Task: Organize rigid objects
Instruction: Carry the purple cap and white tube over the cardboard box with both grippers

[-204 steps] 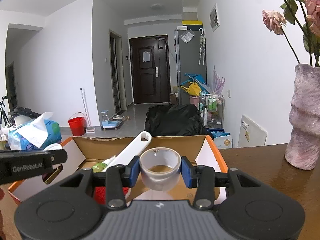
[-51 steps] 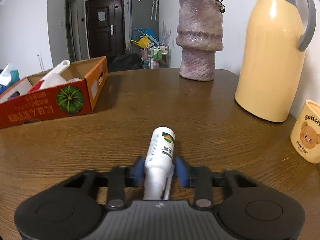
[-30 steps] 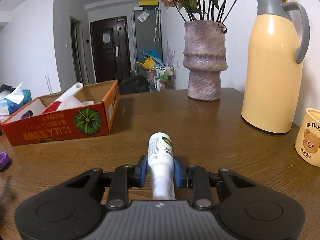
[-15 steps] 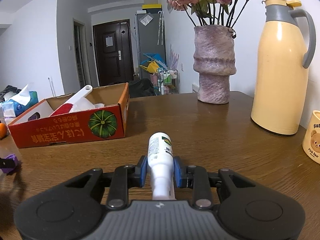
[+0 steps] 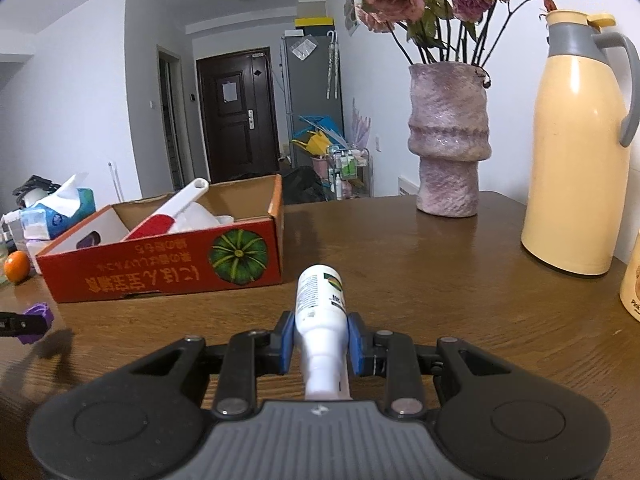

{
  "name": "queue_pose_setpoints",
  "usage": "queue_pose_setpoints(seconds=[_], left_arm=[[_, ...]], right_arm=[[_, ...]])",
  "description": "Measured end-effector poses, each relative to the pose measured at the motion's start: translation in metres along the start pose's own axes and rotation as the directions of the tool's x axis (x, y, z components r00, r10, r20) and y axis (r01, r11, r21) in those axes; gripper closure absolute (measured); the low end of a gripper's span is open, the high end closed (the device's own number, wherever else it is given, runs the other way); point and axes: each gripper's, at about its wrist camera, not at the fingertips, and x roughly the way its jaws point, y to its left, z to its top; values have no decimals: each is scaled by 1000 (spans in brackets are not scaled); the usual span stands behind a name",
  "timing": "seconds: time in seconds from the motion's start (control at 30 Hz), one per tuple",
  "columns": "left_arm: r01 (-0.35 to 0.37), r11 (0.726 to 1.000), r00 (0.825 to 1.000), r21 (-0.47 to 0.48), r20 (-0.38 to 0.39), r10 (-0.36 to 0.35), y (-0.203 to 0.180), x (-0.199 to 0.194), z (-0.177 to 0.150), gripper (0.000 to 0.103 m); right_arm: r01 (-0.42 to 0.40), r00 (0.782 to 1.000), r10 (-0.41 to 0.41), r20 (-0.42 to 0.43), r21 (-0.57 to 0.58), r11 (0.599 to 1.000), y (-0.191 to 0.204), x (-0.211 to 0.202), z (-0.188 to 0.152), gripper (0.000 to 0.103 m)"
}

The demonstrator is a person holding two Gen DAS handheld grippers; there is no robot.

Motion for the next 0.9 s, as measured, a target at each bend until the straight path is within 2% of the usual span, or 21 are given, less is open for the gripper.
queue_pose_setpoints(seconds=[0.43,0.9], left_arm=[[26,1000,995,6,100,-26,-13,-24,16,50],[38,999,987,-38,155,-32,-23,-24,40,50]], right_arm=[[-59,996,59,61,8,998,32,0,12,76],[-107,988,104,117,24,994,59,20,33,76]])
